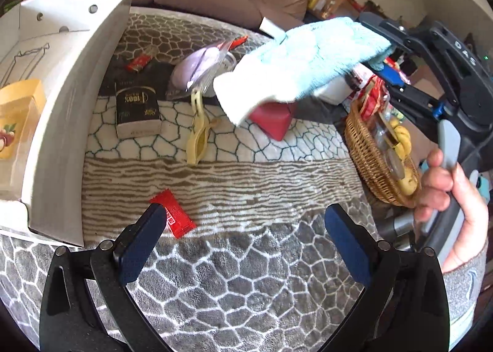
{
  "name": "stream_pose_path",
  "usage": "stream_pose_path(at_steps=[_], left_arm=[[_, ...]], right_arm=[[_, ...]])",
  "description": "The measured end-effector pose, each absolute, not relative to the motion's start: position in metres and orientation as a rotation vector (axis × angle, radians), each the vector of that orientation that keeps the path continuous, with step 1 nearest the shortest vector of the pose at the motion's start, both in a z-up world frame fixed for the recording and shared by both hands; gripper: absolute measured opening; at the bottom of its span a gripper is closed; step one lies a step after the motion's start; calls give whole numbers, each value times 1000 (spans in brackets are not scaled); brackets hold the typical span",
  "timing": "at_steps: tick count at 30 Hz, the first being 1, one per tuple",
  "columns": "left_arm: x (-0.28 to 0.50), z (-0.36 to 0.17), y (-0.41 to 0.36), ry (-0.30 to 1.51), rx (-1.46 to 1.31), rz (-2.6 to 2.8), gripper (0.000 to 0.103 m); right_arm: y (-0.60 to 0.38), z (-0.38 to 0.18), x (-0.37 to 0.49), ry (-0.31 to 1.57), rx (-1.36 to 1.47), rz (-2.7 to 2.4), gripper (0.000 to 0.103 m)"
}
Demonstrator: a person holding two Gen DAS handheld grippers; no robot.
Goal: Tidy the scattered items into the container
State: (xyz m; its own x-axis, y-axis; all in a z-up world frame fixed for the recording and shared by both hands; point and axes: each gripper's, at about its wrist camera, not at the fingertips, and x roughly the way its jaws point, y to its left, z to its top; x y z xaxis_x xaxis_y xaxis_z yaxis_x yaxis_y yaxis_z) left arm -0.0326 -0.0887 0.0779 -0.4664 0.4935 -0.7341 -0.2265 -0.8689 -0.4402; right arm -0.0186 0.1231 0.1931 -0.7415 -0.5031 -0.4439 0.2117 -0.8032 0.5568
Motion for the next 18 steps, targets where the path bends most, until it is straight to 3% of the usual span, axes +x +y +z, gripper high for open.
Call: stream_pose_path(at_steps=[6, 8, 10, 12, 18], left_arm=[[-24, 92, -93, -336, -1227, 2361, 102], [-22, 93, -94, -343, -1209, 2330, 90], [-19, 93, -92, -304, -1217, 2322, 45], [-17, 96, -93, -268, -1207, 2341, 28], [-19, 127, -135, -416, -1080, 2382, 24]], right_arm=[[90, 197, 27, -669, 853, -2410, 51], [79, 191, 34, -672, 872, -2371, 51], [66, 188, 38, -663, 888, -2333, 51], [52, 188, 40, -620, 885, -2318, 51], [10, 203, 41, -569, 843, -2248, 50]])
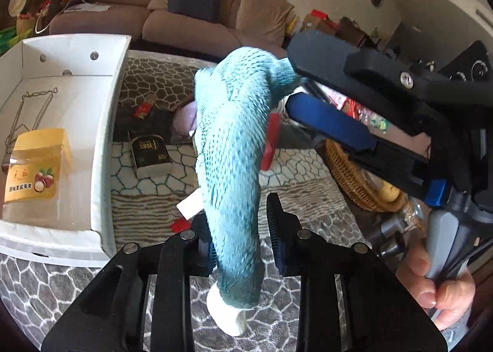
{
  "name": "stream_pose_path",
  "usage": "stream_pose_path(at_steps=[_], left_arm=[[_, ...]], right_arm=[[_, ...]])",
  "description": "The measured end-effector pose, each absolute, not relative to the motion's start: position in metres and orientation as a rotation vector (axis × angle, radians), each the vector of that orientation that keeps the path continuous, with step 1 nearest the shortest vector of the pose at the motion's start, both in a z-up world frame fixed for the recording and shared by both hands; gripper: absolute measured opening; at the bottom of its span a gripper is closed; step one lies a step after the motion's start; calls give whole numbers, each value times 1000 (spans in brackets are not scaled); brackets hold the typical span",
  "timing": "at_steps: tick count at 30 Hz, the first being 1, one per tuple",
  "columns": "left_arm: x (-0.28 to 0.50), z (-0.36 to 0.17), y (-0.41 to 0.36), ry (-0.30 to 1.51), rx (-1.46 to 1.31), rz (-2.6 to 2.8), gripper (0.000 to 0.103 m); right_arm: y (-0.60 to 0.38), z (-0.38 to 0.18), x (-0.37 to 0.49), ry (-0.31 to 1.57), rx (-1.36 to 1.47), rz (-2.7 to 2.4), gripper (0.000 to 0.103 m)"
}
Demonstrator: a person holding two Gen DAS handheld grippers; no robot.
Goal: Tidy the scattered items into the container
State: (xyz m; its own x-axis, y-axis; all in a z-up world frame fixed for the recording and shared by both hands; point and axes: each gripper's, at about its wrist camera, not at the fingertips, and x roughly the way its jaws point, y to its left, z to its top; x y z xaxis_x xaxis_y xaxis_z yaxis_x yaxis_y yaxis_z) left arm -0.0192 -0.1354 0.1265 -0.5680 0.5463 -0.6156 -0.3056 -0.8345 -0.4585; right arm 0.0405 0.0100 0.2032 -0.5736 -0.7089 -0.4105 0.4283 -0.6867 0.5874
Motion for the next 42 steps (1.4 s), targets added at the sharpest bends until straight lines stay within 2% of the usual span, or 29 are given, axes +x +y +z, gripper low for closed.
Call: stream_pose_path(at_steps=[6, 8, 9, 10, 11, 12, 14, 16, 19, 21, 23, 24, 26, 27, 28, 30, 32, 35, 37, 42], left_arm=[[-36, 144, -209, -717, -993, 2351, 20], [-39, 141, -225, -757, -1010, 2373, 20], [-41, 138, -230, -757, -1030, 2392, 20], [-42, 135, -233, -758, -1048, 2400, 20], [-42, 132, -235, -759, -1064, 2402, 20], [-42, 129, -234, -747, -1080, 2399, 27], [-40, 127, -228, -692, -1102, 2404, 42], [-35, 126, -217, -628, -1119, 2406, 62], [-21, 123, -199, -573, -1146, 2346, 73], [-12, 118, -184, -532, -1179, 2305, 76], [-6, 108, -166, -497, -1234, 2239, 76], [-4, 102, -158, -486, -1265, 2209, 76], [2, 94, -144, -443, -1311, 2191, 76], [3, 90, -138, -408, -1329, 2195, 76], [4, 88, -132, -372, -1343, 2204, 76], [6, 85, -126, -315, -1362, 2219, 76], [7, 81, -123, -297, -1379, 2219, 77], [5, 75, -125, -309, -1404, 2224, 86], [3, 70, -127, -324, -1430, 2229, 93], [-1, 49, -121, -323, -1517, 2209, 97]], right_arm=[[-40, 230, 31, -509, 812, -2171, 50], [-48, 237, 30, -485, 803, -2175, 52], [-50, 238, 30, -474, 804, -2189, 61], [-48, 237, 29, -461, 818, -2212, 80], [-46, 232, 27, -438, 854, -2252, 88], [-43, 223, 25, -401, 905, -2300, 94], [-34, 199, 18, -299, 1025, -2388, 94], [-18, 164, 12, -253, 1154, -2425, 93], [13, 109, 0, -372, 1336, -2398, 93], [31, 81, -9, -521, 1441, -2332, 93], [41, 62, -16, -576, 1488, -2306, 93], [41, 58, -17, -562, 1499, -2299, 91], [42, 49, -22, -587, 1490, -2245, 66], [41, 45, -24, -597, 1490, -2227, 34], [40, 43, -25, -577, 1497, -2228, 20], [38, 38, -25, -545, 1505, -2235, 20], [41, 33, -25, -602, 1510, -2194, 20], [51, 42, -22, -724, 1433, -2125, 17], [57, 58, -20, -728, 1360, -2128, 15], [76, 87, -12, -764, 1224, -2110, 14]])
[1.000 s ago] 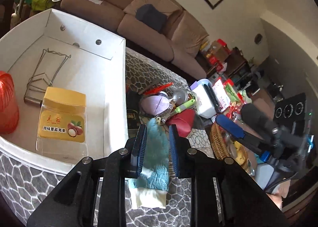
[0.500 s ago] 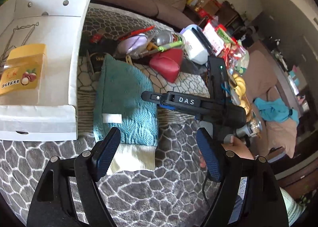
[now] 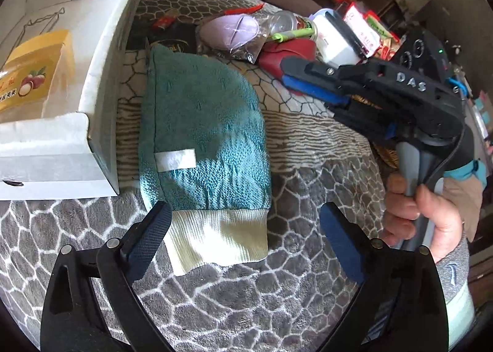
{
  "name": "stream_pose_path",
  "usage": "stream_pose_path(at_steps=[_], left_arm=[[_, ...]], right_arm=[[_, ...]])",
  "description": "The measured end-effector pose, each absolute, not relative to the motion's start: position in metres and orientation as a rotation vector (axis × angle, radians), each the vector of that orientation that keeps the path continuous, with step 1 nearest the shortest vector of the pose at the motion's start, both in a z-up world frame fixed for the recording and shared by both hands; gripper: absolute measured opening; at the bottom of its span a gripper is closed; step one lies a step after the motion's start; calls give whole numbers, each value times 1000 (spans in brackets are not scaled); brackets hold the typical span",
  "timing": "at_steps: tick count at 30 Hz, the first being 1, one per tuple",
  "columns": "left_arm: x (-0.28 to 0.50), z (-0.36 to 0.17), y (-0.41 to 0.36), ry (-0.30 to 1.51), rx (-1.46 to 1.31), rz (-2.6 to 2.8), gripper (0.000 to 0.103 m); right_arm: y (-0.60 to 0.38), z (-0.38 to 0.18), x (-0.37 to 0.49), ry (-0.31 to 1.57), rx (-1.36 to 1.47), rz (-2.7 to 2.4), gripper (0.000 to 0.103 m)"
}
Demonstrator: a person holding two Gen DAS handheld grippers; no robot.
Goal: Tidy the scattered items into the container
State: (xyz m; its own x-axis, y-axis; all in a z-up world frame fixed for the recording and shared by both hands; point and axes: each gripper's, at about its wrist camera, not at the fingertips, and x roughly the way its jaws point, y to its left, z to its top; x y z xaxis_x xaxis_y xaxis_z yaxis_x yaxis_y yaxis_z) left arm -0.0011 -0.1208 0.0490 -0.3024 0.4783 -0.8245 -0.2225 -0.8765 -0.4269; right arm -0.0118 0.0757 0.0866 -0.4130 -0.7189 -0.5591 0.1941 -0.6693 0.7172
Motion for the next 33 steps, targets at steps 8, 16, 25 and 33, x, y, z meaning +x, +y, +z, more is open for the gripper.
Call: stream_pose_path(at_steps=[8, 16, 25, 33], left_arm=[[-1, 16, -101, -13, -1685, 2377, 97], [4, 19, -93, -49, -1581, 2396, 90], [5, 43, -119, -335, -1461, 2280, 43], [3, 33, -109, -379, -1478, 2229, 86]], right_arm=[[64, 61, -21, -647, 1464, -2164, 76], [26, 43, -24, -531, 1518, -2098, 77], [37, 42, -25, -727, 1421, -1898, 32], [38, 20, -22, -886, 1462, -1654, 32]])
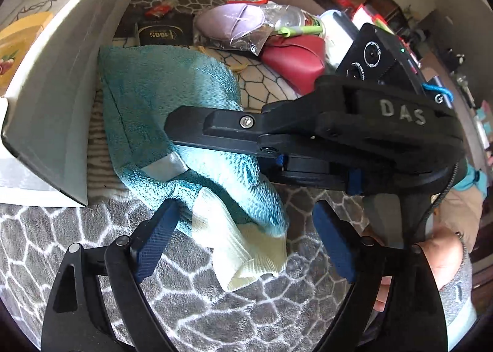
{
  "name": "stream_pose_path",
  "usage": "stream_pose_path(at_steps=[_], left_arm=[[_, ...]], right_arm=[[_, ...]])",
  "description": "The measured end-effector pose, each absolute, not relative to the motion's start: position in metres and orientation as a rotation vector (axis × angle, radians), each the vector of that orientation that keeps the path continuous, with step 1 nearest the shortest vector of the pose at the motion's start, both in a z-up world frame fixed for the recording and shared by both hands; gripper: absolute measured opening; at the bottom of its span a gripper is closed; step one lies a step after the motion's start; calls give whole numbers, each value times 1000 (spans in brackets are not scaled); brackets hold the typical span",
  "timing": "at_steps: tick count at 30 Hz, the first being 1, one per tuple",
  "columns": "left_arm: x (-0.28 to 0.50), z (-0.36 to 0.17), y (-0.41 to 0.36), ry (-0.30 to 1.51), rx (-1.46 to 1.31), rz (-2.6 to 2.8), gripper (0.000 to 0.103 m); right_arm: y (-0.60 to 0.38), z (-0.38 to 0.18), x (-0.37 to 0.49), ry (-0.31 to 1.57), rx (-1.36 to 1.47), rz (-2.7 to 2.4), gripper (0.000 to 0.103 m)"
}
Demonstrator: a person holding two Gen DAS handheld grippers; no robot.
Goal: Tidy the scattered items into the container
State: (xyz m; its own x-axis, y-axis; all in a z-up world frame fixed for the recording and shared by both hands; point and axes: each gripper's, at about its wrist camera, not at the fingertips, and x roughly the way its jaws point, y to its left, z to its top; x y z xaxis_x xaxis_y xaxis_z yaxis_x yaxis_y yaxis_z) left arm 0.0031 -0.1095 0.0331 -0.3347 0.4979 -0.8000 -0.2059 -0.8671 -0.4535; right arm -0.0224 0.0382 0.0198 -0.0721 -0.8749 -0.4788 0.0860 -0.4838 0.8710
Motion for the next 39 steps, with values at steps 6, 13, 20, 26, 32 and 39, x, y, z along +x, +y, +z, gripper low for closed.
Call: stream_pose_path(at_steps=[6, 13, 20, 26, 32, 39], left_arm=[[-2, 44, -102, -393, -1399, 2233, 67], [9, 84, -97, -346, -1194, 2280, 61], [23, 129, -111, -358, -997, 2290, 50], [19, 138, -129, -428, -958, 2282, 45], [8, 134, -136, -489, -984, 2226, 41], [3, 76, -134, -450, -1341, 2241, 75]], right_arm=[[29, 29, -18, -868, 1421, -1525, 35], [36, 72, -13, -852, 1287, -1546, 36], [50, 126, 0, -850, 1128, -1576, 36], [51, 140, -4, -860, 1099, -1637, 41], [55, 110, -16, -832, 1245, -1734, 103], [44, 62, -24, -631, 1533, -1892, 90]])
